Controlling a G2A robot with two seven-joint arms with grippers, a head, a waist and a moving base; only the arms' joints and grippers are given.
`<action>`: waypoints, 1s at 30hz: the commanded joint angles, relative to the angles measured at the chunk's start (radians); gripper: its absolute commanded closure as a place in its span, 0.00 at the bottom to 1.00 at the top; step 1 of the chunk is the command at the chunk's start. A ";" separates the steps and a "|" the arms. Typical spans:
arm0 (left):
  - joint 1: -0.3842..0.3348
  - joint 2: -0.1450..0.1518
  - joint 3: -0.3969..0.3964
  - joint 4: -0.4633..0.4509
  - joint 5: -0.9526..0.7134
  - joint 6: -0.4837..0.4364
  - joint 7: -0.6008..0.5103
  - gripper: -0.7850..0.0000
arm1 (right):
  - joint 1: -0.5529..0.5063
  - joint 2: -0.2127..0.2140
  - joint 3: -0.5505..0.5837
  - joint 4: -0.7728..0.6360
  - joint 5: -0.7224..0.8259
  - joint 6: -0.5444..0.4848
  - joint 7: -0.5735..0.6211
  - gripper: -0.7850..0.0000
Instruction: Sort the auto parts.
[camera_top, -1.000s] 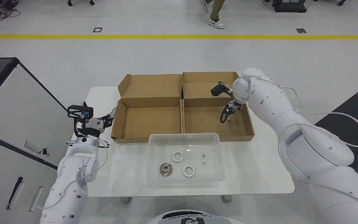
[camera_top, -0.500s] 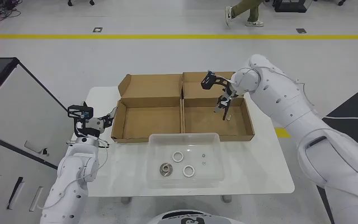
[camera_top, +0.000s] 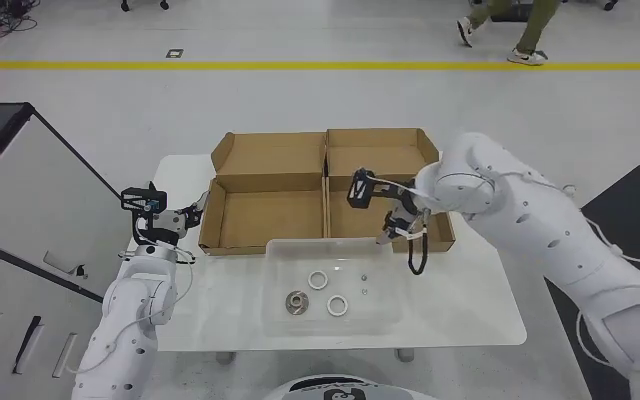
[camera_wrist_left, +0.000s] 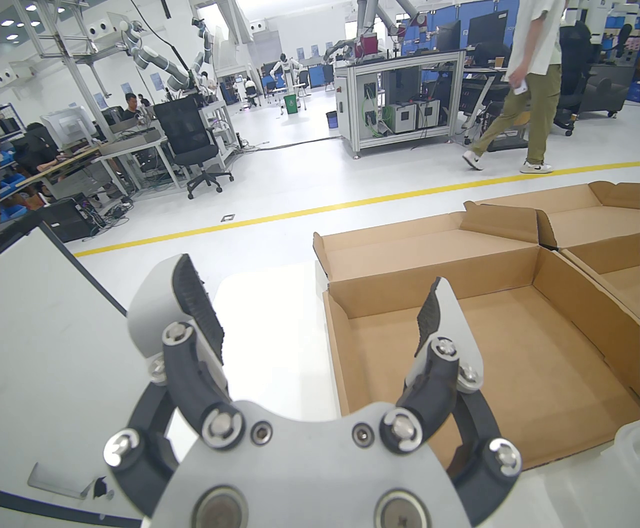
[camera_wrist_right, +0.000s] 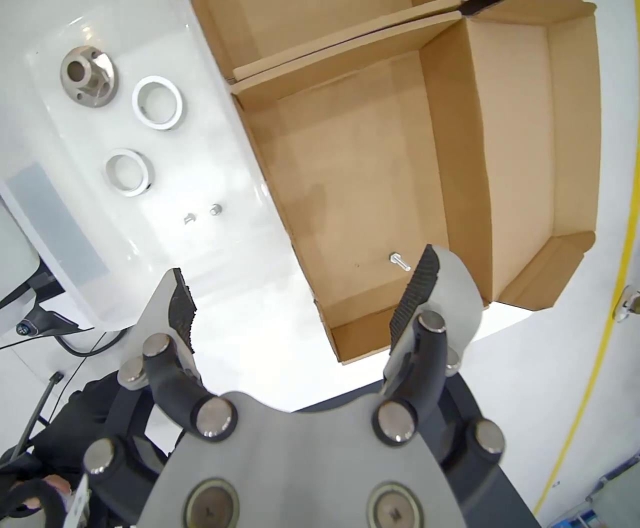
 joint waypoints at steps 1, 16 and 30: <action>0.000 0.000 0.000 0.000 0.000 0.000 0.000 0.00 | -0.003 0.019 -0.016 -0.028 0.017 -0.002 -0.003 0.00; 0.000 0.000 0.000 0.000 0.000 0.000 0.000 0.00 | 0.047 0.096 -0.148 -0.100 0.053 -0.051 -0.051 0.00; 0.000 0.000 0.000 0.000 0.000 0.000 0.000 0.00 | 0.025 0.093 -0.153 -0.145 0.029 -0.052 -0.080 0.00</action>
